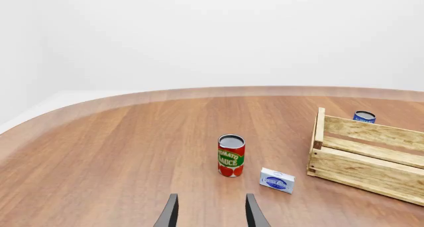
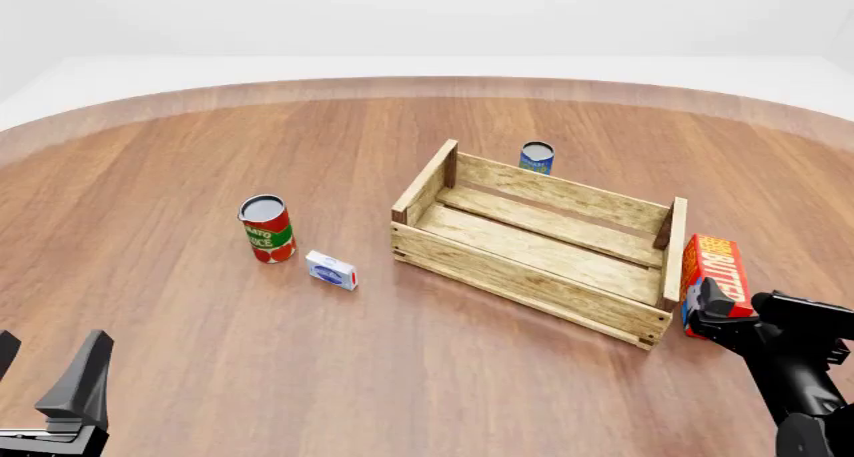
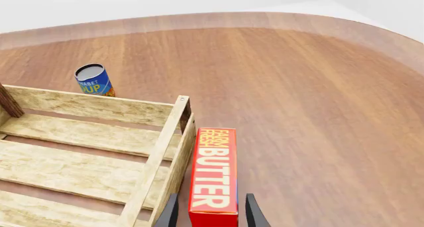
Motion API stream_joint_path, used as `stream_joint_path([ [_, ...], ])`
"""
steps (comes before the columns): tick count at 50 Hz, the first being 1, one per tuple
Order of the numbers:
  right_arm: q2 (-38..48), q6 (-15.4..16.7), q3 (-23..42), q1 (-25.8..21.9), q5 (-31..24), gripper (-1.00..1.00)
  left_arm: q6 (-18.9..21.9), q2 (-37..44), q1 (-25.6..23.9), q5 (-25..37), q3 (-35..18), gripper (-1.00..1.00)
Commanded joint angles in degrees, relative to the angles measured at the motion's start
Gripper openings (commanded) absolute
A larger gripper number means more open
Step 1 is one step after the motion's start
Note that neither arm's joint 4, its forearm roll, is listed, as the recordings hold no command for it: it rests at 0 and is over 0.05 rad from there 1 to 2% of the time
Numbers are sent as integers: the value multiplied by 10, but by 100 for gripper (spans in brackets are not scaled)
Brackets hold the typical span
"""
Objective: Pick up the butter and put it in the tray.
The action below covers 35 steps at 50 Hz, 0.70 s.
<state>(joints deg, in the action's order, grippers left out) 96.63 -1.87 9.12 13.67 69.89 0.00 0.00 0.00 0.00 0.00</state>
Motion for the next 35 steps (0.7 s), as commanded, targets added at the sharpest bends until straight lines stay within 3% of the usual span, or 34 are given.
stream_joint_path([
  [1,21,-4,10,4,0,100,0,0,0,0,0,100],
  [35,79,-18,33,1,0,100,0,0,0,0,0,100],
])
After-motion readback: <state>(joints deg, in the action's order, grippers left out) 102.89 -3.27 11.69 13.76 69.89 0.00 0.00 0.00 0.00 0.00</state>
